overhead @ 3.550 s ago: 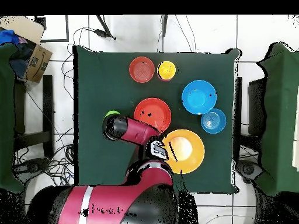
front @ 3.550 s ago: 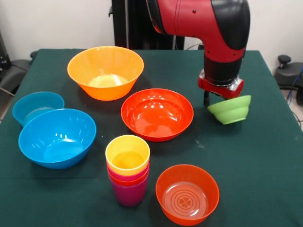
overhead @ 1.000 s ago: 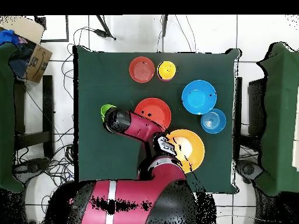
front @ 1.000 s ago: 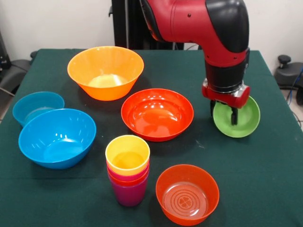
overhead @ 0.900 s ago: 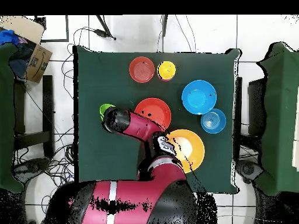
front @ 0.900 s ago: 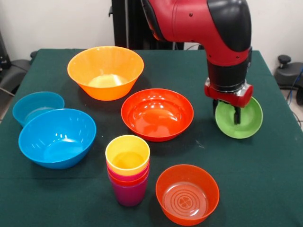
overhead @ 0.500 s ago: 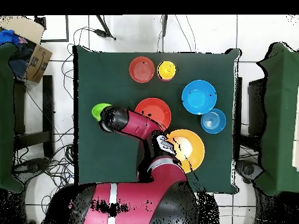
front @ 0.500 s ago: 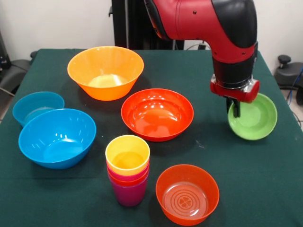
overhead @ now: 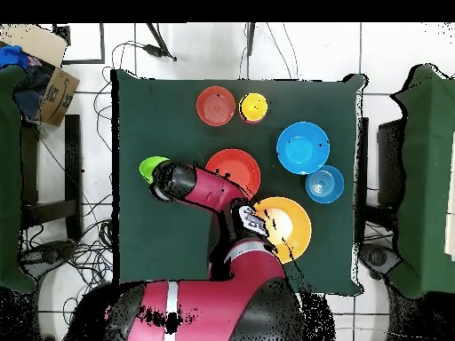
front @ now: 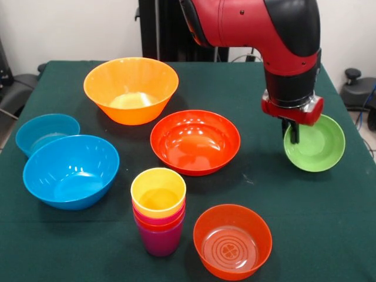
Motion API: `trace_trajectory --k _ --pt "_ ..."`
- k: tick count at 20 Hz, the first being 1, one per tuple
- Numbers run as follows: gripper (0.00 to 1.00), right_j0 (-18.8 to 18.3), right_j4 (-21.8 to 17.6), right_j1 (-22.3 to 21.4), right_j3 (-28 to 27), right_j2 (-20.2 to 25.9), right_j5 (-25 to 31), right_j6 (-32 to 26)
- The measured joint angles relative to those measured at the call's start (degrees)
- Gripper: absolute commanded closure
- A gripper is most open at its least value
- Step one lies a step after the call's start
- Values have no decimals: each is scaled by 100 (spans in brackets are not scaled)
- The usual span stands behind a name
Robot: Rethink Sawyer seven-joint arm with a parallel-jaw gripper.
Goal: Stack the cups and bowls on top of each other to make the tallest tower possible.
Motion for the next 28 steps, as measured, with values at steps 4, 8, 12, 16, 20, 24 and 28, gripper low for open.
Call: trace_trajectory --k 4,8,12,16,20,24,28 --pt "100 -43 -77 -61 5 -12 -51 0" --pt "100 -166 -203 -295 41 -13 -169 0" --pt "100 -364 -257 -627 120 -7 -206 0" --pt "100 -629 -305 -1004 236 -1 -270 0" --pt "100 -812 -380 -1309 302 -2 -316 0" --pt "100 -966 -508 -1616 314 -2 -320 0" --pt "100 -1137 -659 -1857 316 2 -318 0"
